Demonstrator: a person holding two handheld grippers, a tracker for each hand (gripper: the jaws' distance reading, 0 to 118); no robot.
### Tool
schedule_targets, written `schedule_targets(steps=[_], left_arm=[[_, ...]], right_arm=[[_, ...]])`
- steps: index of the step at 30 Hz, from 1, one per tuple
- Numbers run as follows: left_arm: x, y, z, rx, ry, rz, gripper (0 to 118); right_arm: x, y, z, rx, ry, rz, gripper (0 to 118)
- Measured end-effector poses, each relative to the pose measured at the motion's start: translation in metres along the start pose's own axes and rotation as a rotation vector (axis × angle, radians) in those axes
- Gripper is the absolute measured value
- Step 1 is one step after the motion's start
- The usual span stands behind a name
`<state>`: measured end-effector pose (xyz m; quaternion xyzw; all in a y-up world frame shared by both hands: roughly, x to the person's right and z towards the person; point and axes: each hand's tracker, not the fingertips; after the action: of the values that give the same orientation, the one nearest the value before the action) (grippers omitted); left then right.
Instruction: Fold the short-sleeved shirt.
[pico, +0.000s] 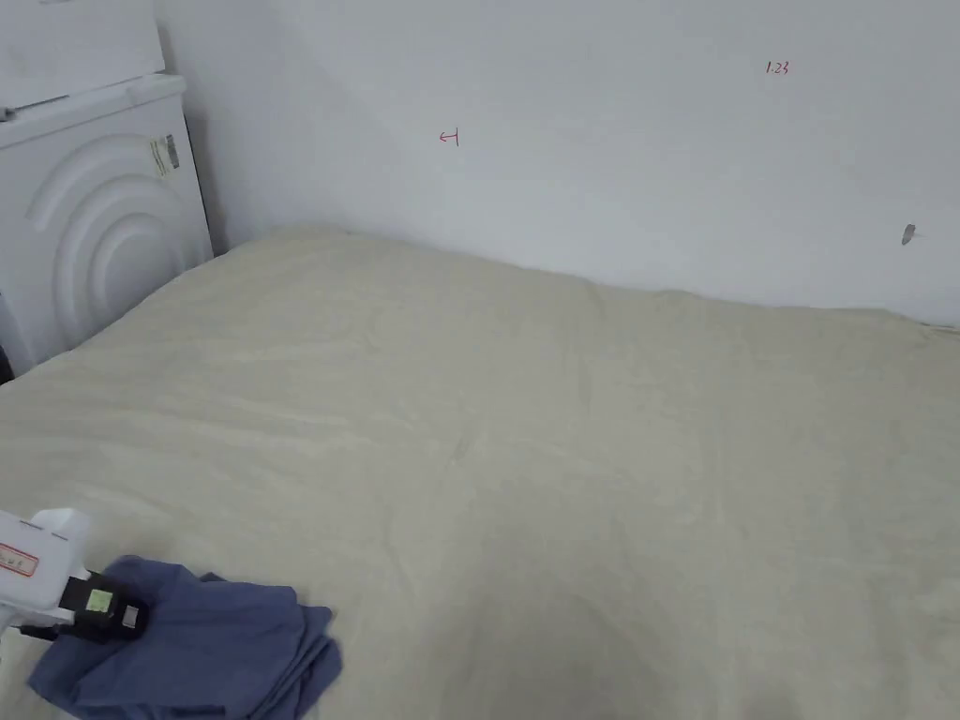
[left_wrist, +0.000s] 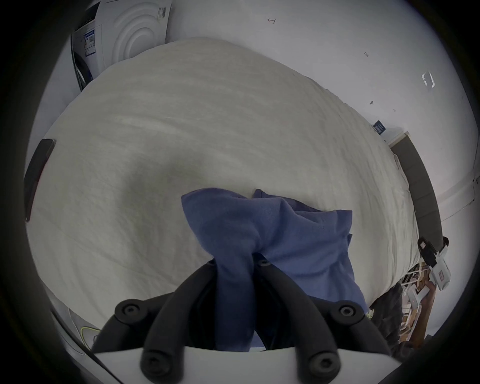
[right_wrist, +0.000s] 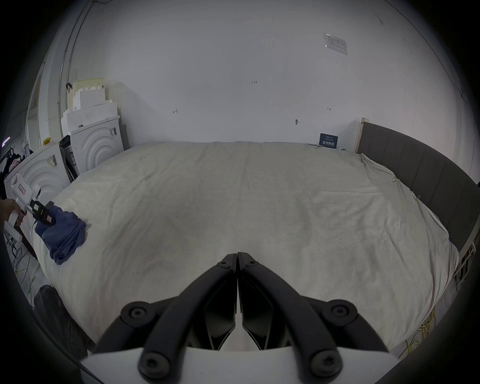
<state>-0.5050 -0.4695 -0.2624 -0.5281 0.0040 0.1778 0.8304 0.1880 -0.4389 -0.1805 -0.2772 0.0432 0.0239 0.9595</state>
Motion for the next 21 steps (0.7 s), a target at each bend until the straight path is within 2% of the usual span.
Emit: schedule_targets(steps=[8,16,17,19,20,21], left_arm=[[-0.001,0.003,0.045,0.028,0.090,0.009,12],[-0.016,0.006,0.046,0.025,0.155,0.022,14],[-0.016,0.004,0.044,0.024,0.156,0.028,16],[-0.016,0.003,0.042,0.032,0.178,0.030,28],[-0.016,0.000,0.043,0.042,0.192,0.032,37],[-0.015,-0.001,0.046,0.051,0.197,0.029,52]], right_arm=[[0.000,0.002,0.001,-0.004,-0.008,0.017,1],[-0.005,0.001,-0.002,-0.009,-0.006,0.021,1],[-0.005,0.001,-0.003,-0.010,-0.004,0.020,1],[-0.007,0.000,-0.004,-0.016,0.000,0.022,1],[-0.007,0.000,-0.004,-0.017,0.002,0.020,1],[-0.007,0.000,-0.005,-0.018,0.004,0.018,1]])
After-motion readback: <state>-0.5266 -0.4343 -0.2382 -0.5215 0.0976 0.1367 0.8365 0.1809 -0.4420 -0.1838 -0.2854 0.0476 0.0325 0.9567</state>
